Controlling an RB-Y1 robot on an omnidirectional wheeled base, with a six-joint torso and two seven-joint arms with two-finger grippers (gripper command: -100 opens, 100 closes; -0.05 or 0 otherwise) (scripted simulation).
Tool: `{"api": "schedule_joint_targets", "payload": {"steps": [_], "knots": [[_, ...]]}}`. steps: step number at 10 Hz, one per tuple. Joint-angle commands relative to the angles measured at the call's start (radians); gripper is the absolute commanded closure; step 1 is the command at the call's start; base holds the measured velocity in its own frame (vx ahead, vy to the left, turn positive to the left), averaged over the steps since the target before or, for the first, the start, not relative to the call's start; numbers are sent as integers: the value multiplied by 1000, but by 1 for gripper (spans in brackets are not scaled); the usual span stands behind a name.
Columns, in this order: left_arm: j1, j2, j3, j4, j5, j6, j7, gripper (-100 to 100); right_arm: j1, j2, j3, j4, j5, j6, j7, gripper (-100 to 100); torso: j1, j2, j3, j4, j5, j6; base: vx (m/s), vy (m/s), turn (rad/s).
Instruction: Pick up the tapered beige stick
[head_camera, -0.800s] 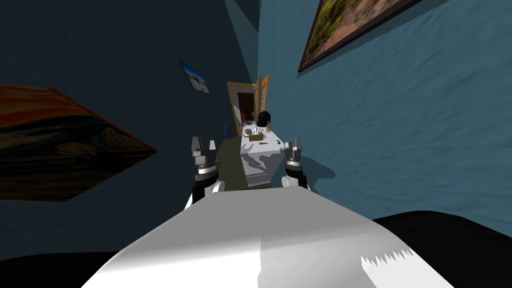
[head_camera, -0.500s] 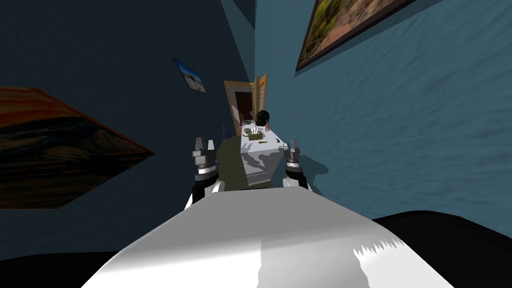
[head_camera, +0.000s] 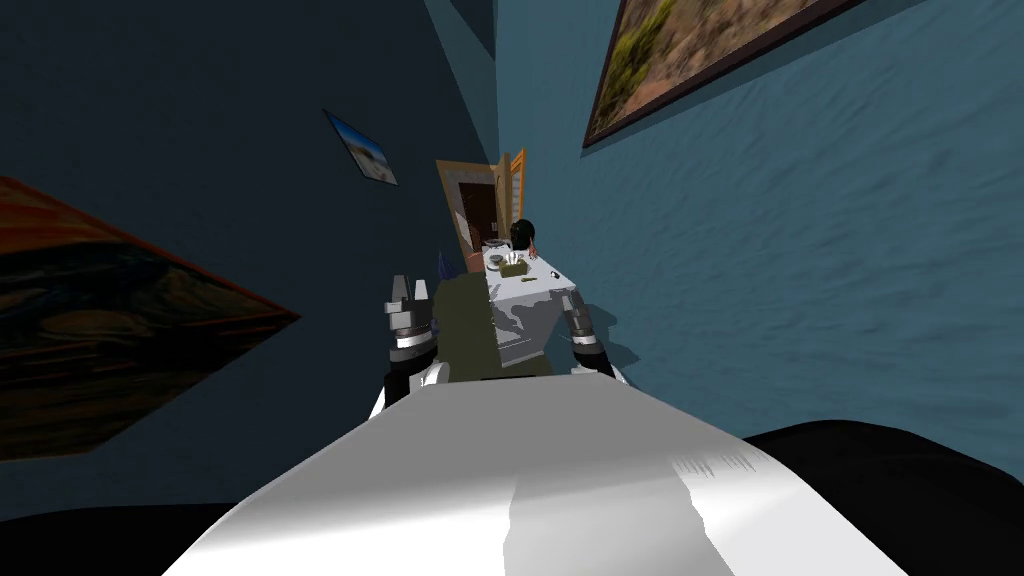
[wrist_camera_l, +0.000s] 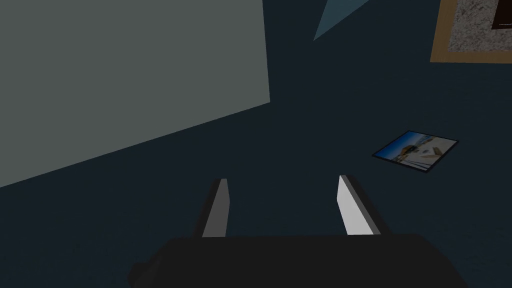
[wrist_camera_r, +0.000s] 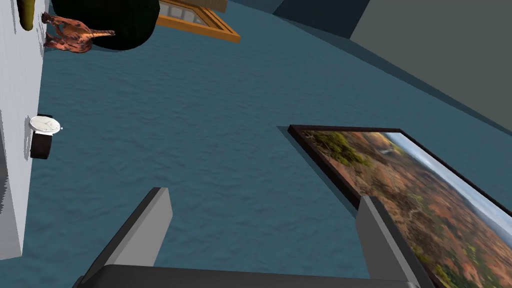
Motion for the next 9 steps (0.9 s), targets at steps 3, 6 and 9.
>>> {"api": "schedule_joint_targets", "payload": {"steps": [3,6,9], "knots": [[0,0,0,0,0,0,0,0,16,-112,10,88,108,-96,41,-100,2,1,0,0,0,0,-97,239,-213],[0,0,0,0,0,0,0,0,15,-194,-1,145,183,-158,65,-100,-5,-5,-3,-1,-1,0,-55,147,-110],[0,0,0,0,0,0,0,0,12,-257,-10,174,241,-191,78,-100,-5,-5,-3,-1,-1,0,-42,121,-81]]}}
